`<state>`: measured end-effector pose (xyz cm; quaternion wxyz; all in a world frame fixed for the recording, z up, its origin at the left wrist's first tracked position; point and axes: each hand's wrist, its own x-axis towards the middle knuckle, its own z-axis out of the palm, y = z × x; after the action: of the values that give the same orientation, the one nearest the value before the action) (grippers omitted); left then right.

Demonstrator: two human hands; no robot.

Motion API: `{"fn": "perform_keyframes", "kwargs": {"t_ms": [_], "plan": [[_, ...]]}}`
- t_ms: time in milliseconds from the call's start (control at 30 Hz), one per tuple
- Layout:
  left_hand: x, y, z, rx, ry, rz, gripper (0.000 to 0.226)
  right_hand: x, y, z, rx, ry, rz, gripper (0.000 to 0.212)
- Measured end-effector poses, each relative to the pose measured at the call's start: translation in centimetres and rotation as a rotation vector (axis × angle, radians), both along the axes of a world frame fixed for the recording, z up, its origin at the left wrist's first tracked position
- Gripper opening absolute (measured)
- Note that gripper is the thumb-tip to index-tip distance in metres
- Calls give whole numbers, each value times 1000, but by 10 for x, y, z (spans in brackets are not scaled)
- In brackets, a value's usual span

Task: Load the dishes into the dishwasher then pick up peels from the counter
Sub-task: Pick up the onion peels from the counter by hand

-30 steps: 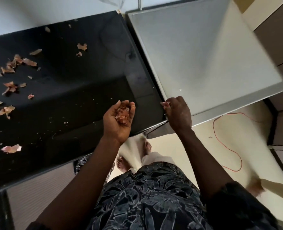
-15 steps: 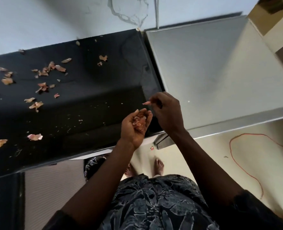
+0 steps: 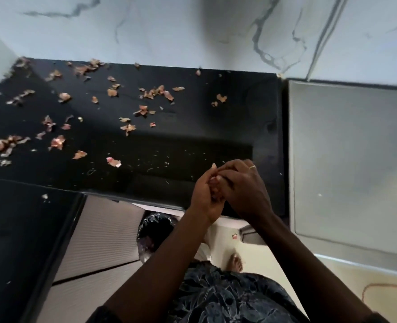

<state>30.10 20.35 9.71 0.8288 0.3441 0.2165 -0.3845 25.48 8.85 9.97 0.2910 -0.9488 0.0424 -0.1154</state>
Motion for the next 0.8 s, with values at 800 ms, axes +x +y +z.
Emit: {"fn": "perform_keyframes", "kwargs": {"t_ms": [800], "plan": [[195,29,-20,-92,199,135,25,277,-58,-52,-269,286,-63,17]]}}
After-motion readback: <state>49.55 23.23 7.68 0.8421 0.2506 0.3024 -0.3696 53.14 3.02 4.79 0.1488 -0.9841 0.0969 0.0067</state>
